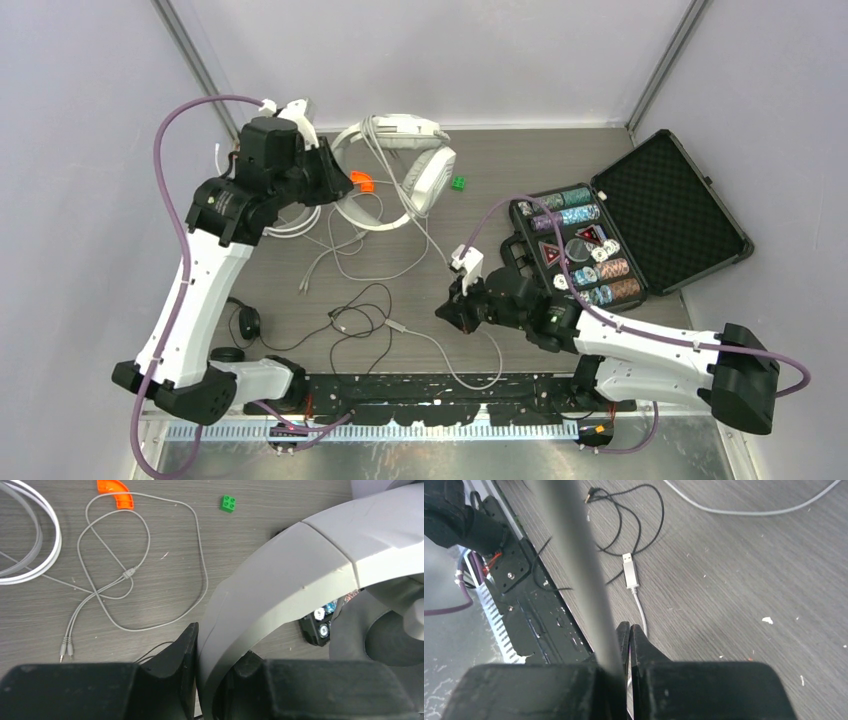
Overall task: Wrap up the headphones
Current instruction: Wrap the headphones cable around the headphones.
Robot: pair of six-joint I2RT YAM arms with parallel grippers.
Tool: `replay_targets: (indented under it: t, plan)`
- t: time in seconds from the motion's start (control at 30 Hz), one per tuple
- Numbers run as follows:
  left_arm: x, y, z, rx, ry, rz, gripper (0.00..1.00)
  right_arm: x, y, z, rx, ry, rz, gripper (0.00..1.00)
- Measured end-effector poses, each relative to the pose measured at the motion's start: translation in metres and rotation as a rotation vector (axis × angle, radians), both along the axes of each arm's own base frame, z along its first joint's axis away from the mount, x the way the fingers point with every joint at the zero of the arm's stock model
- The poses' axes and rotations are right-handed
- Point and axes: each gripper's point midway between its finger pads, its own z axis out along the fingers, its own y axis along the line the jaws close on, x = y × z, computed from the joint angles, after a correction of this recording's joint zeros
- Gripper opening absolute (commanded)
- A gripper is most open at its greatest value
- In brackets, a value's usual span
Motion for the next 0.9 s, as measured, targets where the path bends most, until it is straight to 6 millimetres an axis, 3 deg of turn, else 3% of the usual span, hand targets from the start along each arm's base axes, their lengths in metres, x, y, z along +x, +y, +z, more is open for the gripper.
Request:
replay_targets:
  t: [0.13,0.3,0.53,0.9]
  plan:
    - [-0.005,-0.004,0.011,-0.034,-0.007,-0.035,0.0,-0.003,-0.005,-0.019,0.007,0.019,-0.001,0.02]
    - [-0.013,-0.005,0.012,-0.043,0.016,-0.082,0.0,0.005,-0.013,-0.026,0.05,0.023,-0.04,0.01]
    - [-0.026,-0.012,0.014,-0.038,0.014,-0.22,0.0,0.024,-0.021,-0.021,0.142,0.034,-0.085,0.01]
    - [-0.061,-0.046,0.011,-0.055,-0.036,-0.629,0.0,0.044,-0.018,-0.01,0.227,0.059,-0.081,0.01]
